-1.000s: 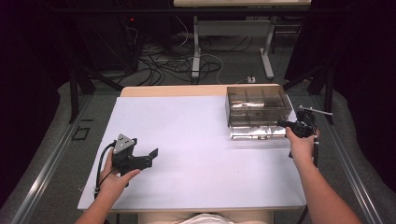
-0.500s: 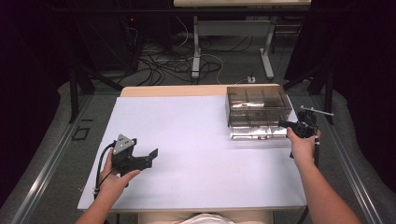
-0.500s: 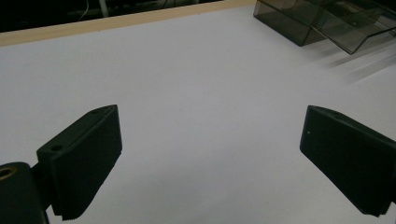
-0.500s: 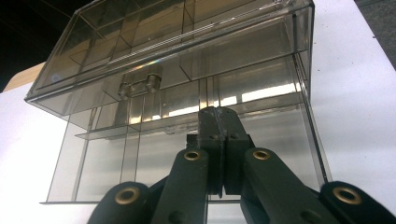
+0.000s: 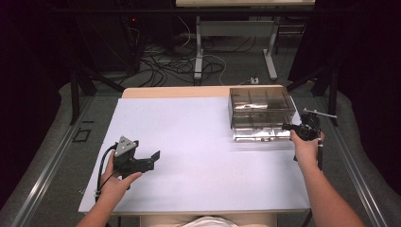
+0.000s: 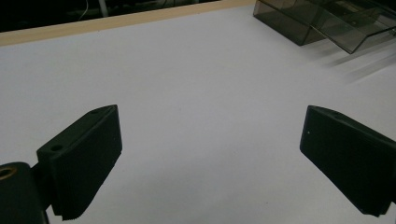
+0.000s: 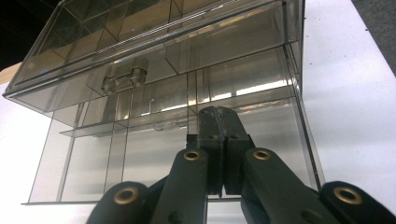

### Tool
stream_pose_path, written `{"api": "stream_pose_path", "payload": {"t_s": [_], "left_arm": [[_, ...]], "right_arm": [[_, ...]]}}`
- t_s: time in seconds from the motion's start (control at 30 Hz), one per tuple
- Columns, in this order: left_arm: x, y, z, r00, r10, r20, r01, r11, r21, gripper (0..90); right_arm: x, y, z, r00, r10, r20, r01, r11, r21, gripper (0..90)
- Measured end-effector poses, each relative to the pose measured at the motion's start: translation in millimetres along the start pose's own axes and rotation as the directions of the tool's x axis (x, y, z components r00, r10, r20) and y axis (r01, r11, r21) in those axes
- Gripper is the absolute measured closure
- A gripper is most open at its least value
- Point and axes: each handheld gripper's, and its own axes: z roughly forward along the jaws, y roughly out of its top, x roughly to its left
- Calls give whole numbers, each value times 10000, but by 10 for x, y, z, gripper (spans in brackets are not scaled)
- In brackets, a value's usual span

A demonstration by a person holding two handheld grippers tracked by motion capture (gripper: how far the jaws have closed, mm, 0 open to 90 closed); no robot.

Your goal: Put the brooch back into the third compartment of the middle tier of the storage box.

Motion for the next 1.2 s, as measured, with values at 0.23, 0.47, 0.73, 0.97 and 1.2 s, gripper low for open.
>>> {"api": "stream_pose_path", "payload": {"t_s": [0.23, 0.47, 0.73, 0.97, 1.2], "left_arm": [[1, 0, -1, 10000, -7, 2, 7, 10000, -3, 58], [2, 0, 2, 10000, 15, 16, -15, 10000, -8, 58], [-1, -1, -1, 10000, -12, 0, 12, 10000, 0, 58], [-2, 0, -3, 10000, 24, 16, -24, 10000, 21, 59], [-4, -1, -2, 10000, 17, 17, -17, 10000, 23, 60]], "right_arm": [[20, 12, -31, 9999, 53, 129, -52, 10000, -62, 738], [53, -6, -50, 9997, -215, -113, 210, 9990, -386, 580], [158, -61, -100, 9906, -1212, -634, 1183, 9918, -476, 442], [276, -143, -175, 9746, -2086, -810, 2038, 9769, -641, 355], [401, -276, -246, 9662, -2227, -1295, 2183, 9747, -475, 275]]}}
